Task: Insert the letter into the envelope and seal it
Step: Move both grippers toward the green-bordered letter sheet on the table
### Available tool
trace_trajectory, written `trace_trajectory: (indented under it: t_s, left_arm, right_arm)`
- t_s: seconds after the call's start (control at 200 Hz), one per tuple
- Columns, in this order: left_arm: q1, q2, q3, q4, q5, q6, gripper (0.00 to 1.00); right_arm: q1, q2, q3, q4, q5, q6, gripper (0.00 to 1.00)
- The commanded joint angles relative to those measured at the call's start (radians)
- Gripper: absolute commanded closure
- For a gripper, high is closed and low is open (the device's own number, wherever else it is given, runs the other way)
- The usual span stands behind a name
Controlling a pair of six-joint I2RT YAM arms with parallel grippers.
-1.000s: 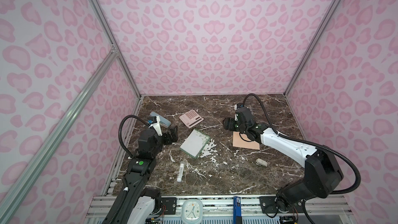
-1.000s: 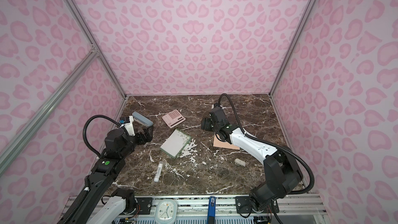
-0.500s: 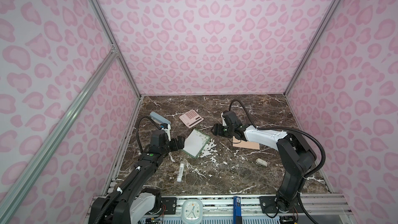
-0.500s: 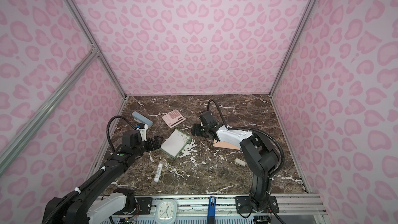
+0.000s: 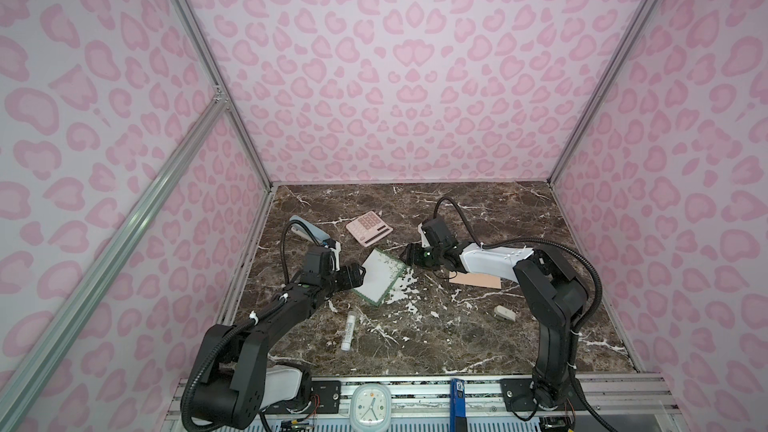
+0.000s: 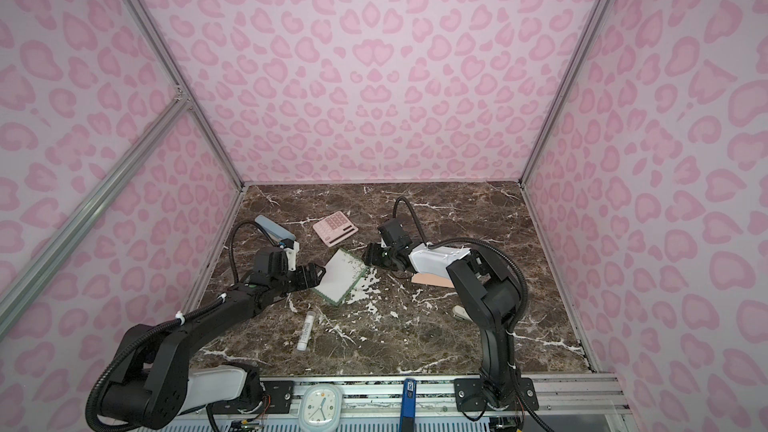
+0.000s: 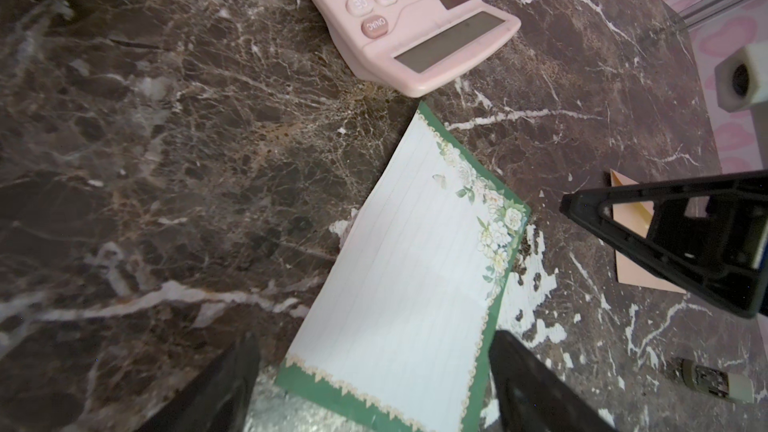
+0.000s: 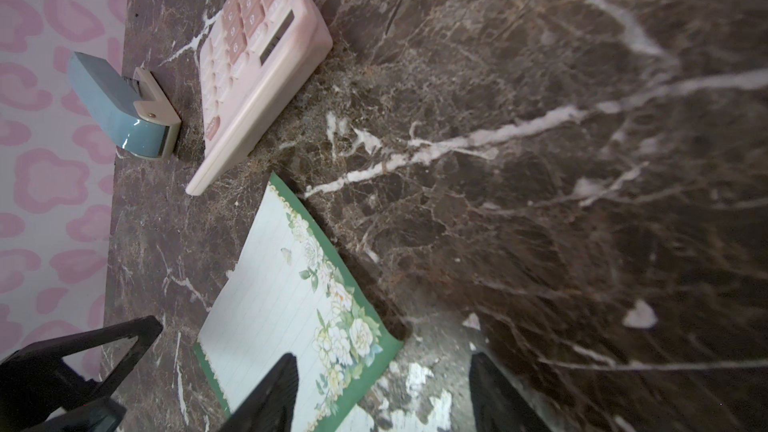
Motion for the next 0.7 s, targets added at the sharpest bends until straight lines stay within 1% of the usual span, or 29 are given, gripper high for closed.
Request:
trace_trajectory:
  t_s: [0.0,0.245,0.45,0.695]
  left_arm:
    - [-0.012,0.043,0.033,0.029,0.006,-0.002,0.13]
    - [-0.026,0.112,0.091,0.002,0.033,0.022,0.14]
    - [-0.03,0.159,0.128,-0.033,0.046,0.038,0.18]
    - [-0.034,0.198,0.148,-0.066,0.057,0.047,0.19]
  right_arm:
    - [0.004,0.018,-0.011,0.049,-0.03,0.024,0.34]
    - [0.003,0.024,-0.026,0.079,-0.056,0.039,0.36]
    - [0.002,0.035,-0.036,0.107,-0.078,0.058,0.38]
    - [0.004,0.046,-0.065,0.158,-0.104,0.076,0.42]
